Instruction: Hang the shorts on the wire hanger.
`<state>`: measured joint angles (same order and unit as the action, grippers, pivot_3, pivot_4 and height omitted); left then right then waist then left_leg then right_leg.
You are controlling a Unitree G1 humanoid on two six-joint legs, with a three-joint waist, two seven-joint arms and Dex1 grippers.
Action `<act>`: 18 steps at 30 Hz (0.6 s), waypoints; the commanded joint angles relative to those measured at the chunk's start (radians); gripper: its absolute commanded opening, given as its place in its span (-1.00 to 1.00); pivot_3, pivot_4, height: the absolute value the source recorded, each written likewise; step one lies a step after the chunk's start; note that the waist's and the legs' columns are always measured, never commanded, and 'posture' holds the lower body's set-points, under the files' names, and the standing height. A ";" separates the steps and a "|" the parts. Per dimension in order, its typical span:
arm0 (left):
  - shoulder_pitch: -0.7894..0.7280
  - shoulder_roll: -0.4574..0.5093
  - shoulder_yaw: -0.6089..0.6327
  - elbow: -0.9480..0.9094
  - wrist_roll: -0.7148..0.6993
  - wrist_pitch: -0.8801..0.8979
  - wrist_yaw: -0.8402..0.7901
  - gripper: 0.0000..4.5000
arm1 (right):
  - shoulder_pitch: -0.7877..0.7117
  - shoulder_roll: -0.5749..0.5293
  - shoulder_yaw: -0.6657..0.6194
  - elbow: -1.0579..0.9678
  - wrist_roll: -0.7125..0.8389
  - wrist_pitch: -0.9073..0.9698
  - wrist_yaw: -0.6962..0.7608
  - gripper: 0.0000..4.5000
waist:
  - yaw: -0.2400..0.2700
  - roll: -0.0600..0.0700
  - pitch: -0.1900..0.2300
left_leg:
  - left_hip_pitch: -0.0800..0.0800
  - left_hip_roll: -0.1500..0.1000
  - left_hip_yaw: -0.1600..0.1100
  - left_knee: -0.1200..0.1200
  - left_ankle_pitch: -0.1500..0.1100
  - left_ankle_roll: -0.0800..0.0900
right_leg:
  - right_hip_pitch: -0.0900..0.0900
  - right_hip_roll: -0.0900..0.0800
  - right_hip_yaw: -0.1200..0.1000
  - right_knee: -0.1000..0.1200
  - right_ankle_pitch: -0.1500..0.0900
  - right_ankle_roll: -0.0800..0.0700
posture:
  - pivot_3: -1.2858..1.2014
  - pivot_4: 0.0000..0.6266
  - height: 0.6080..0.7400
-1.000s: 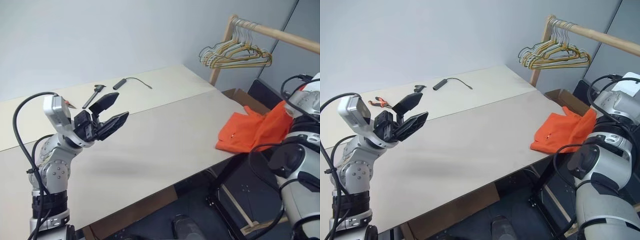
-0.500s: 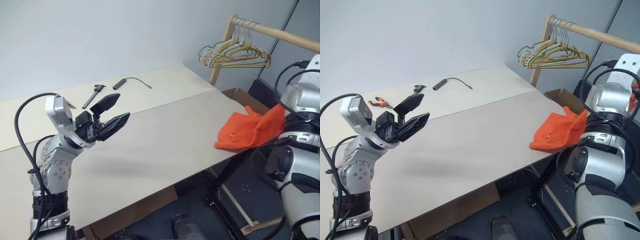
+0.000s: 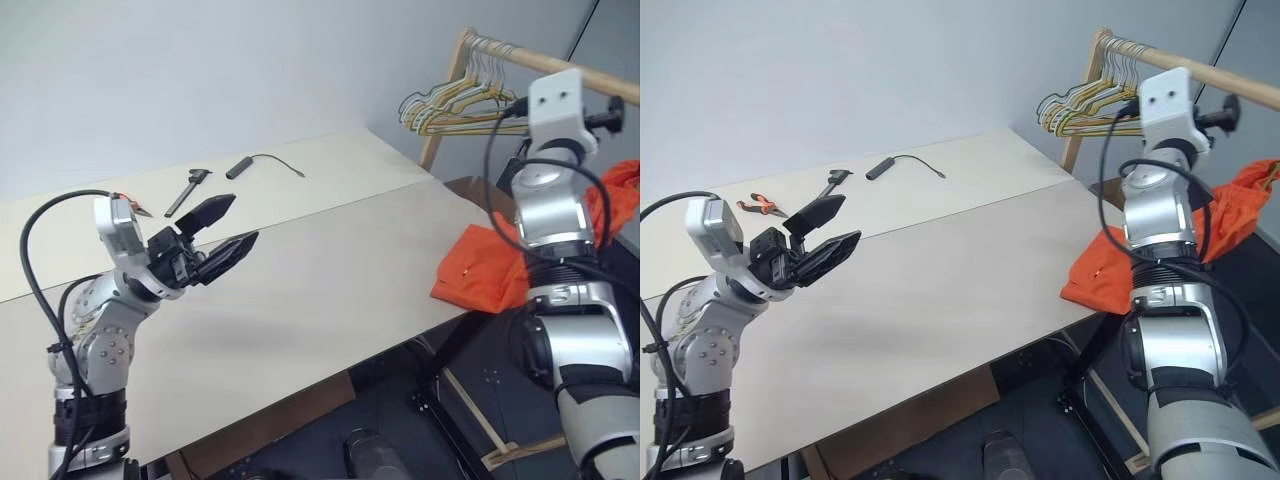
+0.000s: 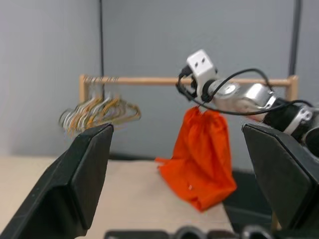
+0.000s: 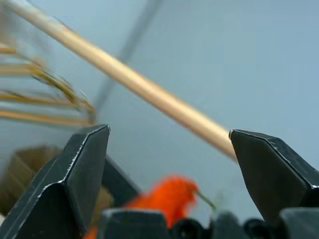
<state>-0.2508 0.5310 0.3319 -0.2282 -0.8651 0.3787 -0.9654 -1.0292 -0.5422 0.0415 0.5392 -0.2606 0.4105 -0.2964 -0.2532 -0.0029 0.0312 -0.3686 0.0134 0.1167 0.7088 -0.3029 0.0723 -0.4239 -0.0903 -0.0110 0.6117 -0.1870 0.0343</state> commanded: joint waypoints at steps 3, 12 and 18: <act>0.125 0.096 0.096 -0.072 0.031 -0.007 0.022 1.00 | 0.058 0.051 0.087 -0.203 0.079 -0.088 0.352 0.98 | 0.006 0.000 0.000 | 0.002 0.001 0.000 -0.003 0.000 -0.001 | 0.000 0.001 0.000 0.000 0.000 0.000 | -0.05 -1.00 1.00; 0.429 0.157 0.238 -0.184 0.047 -0.002 0.028 1.00 | 0.288 -0.029 0.249 -0.489 0.185 -0.212 0.932 0.98 | 0.131 0.000 0.000 | 0.001 0.001 0.001 -0.010 0.004 -0.008 | -0.004 -0.001 -0.003 -0.002 -0.001 -0.002 | 0.04 -1.00 1.00; 0.576 0.156 0.253 -0.264 0.113 -0.011 0.061 1.00 | 0.358 -0.049 0.285 -0.537 0.196 -0.258 1.103 0.98 | 0.216 -0.002 0.000 | -0.001 0.000 0.004 -0.010 0.000 -0.017 | -0.008 -0.002 -0.004 -0.001 -0.005 -0.010 | 0.10 -1.00 1.00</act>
<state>0.3252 0.6753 0.5601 -0.4392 -0.7605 0.3777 -0.9181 -0.6666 -0.5813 0.3372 0.0452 -0.0898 0.1806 0.7689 -0.0373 -0.0046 0.0315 -0.3694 0.0140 0.1207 0.6987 -0.3028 0.0543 -0.4323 -0.0923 -0.0154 0.6112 -0.1934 0.0216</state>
